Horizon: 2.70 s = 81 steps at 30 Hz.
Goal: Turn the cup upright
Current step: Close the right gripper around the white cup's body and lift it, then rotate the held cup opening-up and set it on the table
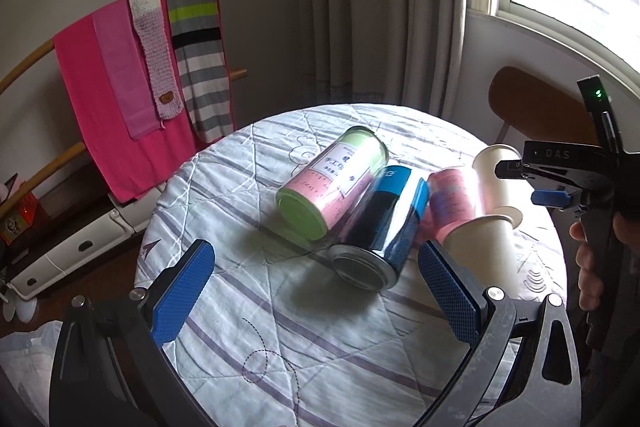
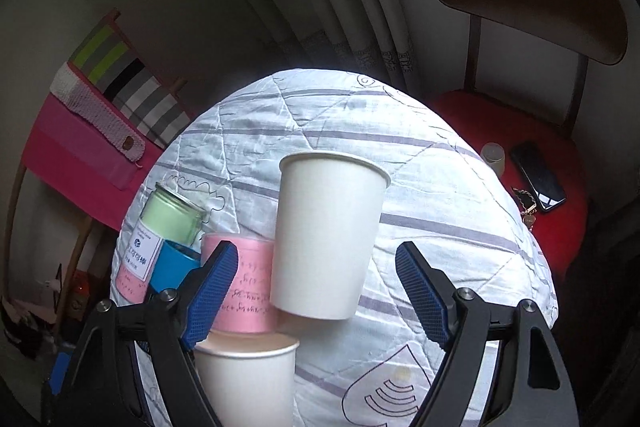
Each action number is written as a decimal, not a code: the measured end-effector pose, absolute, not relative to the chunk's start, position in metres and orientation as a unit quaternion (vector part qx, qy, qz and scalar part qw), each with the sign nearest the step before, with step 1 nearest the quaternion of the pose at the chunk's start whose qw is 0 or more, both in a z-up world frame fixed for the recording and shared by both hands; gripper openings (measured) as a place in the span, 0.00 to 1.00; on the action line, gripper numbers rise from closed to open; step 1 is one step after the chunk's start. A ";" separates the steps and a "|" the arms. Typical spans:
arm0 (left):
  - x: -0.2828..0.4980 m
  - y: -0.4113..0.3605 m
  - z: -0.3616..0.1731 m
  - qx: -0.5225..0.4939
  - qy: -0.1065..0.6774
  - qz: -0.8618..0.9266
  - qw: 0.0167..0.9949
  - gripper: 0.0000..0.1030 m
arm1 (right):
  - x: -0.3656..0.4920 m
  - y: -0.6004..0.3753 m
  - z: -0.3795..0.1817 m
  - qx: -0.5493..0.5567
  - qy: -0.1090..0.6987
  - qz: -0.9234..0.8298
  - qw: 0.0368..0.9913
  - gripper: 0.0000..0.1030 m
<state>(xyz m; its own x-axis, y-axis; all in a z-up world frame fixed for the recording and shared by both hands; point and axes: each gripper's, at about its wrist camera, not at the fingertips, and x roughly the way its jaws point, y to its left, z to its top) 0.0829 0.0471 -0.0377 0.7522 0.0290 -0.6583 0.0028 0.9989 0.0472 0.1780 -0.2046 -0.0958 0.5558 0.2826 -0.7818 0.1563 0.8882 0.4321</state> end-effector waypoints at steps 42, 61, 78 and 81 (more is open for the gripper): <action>0.044 0.172 -0.060 -0.042 0.372 0.107 0.921 1.00 | 0.114 -0.114 -0.063 0.244 0.419 0.099 0.869 0.60; 0.028 0.173 -0.041 -0.025 0.355 0.080 0.931 1.00 | 0.095 -0.086 -0.037 0.204 0.418 0.143 0.874 0.59; -0.002 0.218 -0.049 -0.030 0.375 0.098 0.921 1.00 | 0.104 0.034 -0.100 0.149 0.525 0.190 0.816 0.60; -0.002 0.212 -0.050 -0.031 0.379 0.086 0.921 1.00 | 0.098 0.032 -0.093 0.137 0.531 0.186 0.815 0.69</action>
<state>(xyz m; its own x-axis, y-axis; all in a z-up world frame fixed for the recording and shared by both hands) -0.0024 0.2124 -0.0502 0.6973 0.1349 -0.7040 -0.1822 0.9832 0.0079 0.0985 0.0322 -0.0931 0.3667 0.4486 -0.8150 -0.1581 0.8934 0.4205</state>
